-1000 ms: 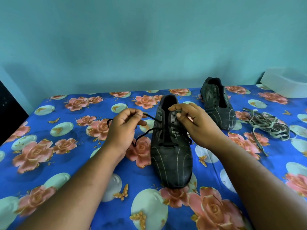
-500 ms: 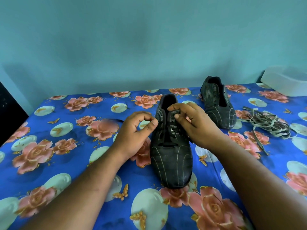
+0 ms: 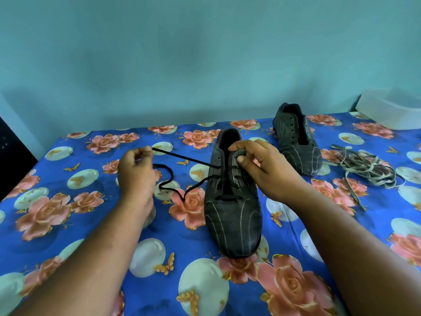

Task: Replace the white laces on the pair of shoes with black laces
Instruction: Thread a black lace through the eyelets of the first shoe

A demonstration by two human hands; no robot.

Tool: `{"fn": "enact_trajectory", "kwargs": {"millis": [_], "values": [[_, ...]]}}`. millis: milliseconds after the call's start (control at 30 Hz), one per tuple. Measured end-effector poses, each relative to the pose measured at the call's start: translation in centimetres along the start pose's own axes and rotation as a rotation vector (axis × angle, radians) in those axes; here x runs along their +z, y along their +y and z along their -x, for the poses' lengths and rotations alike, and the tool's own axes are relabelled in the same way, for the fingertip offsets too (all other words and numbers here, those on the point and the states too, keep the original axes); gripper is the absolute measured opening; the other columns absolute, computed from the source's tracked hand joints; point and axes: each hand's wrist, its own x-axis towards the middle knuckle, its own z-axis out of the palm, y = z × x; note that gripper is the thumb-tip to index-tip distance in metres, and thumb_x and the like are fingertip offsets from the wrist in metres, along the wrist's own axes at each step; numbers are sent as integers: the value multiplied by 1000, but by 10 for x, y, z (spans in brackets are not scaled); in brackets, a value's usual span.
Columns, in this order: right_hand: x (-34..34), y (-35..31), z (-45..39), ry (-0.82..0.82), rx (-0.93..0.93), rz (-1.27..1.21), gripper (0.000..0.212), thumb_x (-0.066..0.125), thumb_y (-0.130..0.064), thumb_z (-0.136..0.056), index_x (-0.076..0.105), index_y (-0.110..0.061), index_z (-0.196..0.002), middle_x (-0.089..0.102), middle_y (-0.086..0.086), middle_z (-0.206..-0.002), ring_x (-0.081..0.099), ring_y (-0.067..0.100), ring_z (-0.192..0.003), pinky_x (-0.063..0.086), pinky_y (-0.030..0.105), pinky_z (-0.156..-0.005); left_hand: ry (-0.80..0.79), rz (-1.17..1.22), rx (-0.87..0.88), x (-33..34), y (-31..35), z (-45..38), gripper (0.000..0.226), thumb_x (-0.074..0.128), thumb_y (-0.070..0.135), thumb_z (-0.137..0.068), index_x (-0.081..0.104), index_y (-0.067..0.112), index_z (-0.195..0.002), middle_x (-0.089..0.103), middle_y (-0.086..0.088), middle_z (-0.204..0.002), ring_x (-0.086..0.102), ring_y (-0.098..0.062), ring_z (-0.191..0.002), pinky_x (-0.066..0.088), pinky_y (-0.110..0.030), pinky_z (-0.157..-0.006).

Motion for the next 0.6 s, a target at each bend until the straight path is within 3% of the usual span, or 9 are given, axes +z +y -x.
{"fn": "enact_trajectory", "kwargs": {"millis": [67,133,200,300,367,467,533,600], "values": [[0,0,0,-7,1,-2,20,39,-54,-96,41,-74,-101,62,-6,-109,52,19,-105,47,54,-92,-38,-147,120,-1,-5,-2,20,60,57,-91,65,39,-99,65,5,-113,69,-32,-88,58,-45,-83],[0,1,0,-12,1,-1,19,39,-55,-96,41,-73,-102,62,-5,-108,53,20,-104,47,54,-91,-171,-281,338,4,-4,8,30,57,62,-87,66,42,-108,63,13,-123,62,-20,-116,49,-41,-101],[0,1,0,-12,5,-6,19,39,-55,-96,43,-71,-104,61,-6,-107,53,20,-104,47,54,-91,-416,-271,455,12,1,27,37,56,59,-88,69,34,-112,64,17,-121,57,-5,-120,44,-28,-103],[0,2,0,-1,19,-15,21,41,-54,-96,50,-62,-113,58,-8,-99,53,19,-104,47,55,-91,-639,-286,509,20,0,45,26,62,55,-88,71,34,-101,66,17,-114,58,-6,-118,42,-25,-102],[0,3,1,3,24,-11,25,42,-53,-95,53,-54,-118,55,-9,-94,53,19,-102,47,55,-91,-625,-288,503,22,0,45,6,70,41,-92,69,35,-92,66,15,-111,60,-7,-114,42,-23,-100],[-1,2,1,1,32,-5,30,44,-52,-96,54,-49,-123,51,-11,-91,52,19,-102,47,54,-91,-567,-202,402,20,6,45,5,69,23,-97,69,25,-92,67,11,-108,61,-4,-107,43,-18,-93],[-1,2,1,0,31,0,30,44,-51,-96,55,-49,-124,50,-12,-90,53,19,-102,47,55,-92,-438,-69,228,16,6,36,4,67,26,-98,69,28,-95,71,7,-106,63,-5,-101,48,-24,-90],[-2,1,2,-5,25,5,29,47,-49,-97,54,-49,-125,49,-12,-91,53,19,-102,47,55,-92,-283,18,120,9,5,23,4,68,34,-96,70,31,-95,72,1,-110,66,-12,-104,52,-38,-97]]}}
